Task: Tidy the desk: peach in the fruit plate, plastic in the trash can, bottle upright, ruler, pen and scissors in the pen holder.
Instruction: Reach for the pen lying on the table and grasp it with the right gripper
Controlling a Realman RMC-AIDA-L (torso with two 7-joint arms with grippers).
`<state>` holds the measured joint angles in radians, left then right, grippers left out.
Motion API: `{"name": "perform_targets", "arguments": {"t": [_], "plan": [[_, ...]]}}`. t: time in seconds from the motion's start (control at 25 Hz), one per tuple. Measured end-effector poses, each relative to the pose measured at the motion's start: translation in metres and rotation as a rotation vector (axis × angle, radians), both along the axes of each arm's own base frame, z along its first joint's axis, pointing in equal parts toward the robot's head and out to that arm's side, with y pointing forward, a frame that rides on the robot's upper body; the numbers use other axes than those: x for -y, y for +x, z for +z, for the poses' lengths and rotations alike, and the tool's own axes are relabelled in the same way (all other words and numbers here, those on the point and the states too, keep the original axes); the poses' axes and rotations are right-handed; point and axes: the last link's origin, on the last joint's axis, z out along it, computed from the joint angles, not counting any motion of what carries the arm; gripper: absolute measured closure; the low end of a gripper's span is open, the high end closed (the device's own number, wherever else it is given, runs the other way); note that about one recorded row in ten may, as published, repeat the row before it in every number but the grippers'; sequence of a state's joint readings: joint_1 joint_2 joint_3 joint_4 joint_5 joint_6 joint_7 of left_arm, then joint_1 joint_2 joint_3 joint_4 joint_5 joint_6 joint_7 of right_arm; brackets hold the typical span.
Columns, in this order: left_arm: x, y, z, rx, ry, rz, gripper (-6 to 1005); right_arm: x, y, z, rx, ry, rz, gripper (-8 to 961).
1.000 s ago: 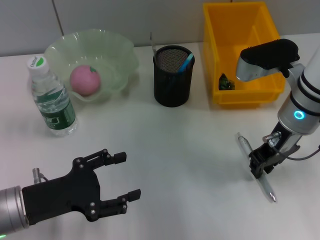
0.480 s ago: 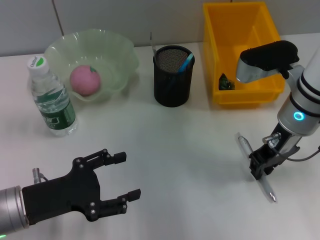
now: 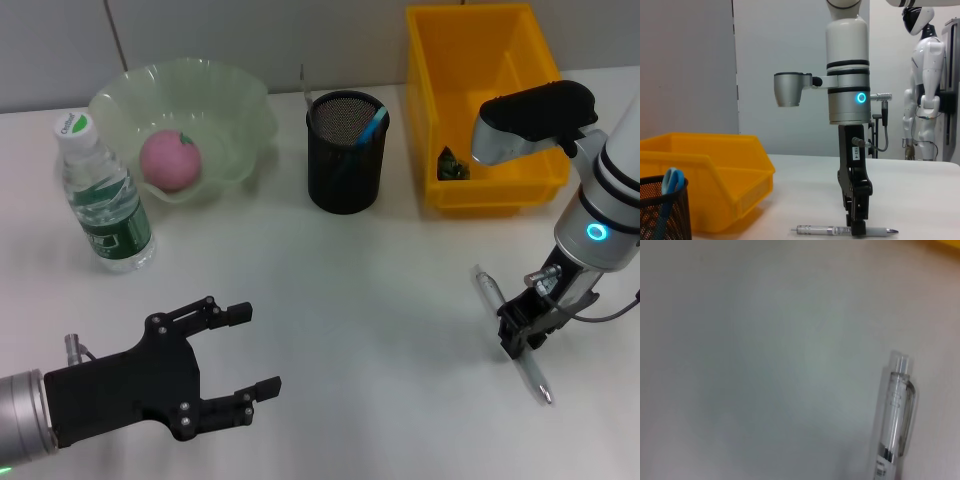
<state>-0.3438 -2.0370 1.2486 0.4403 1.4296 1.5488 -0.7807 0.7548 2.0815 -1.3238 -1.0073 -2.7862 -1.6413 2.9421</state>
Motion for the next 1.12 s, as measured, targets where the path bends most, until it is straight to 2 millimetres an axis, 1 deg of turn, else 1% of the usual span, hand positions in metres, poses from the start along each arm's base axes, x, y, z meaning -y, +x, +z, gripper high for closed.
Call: {"name": "perform_targets", "arguments": {"t": [1.04,1.12], "plan": [[-0.0007,-0.0003,0.0008,-0.003,0.002,-0.001,197,-0.0009,0.0026,-0.0032,0.013,-0.003,0.006,707],[-0.0010,-0.0003,0.0013,-0.004,0.003,-0.003,197,-0.0013,0.0018,-0.0030,0.011,-0.002,0.009,729]]}}
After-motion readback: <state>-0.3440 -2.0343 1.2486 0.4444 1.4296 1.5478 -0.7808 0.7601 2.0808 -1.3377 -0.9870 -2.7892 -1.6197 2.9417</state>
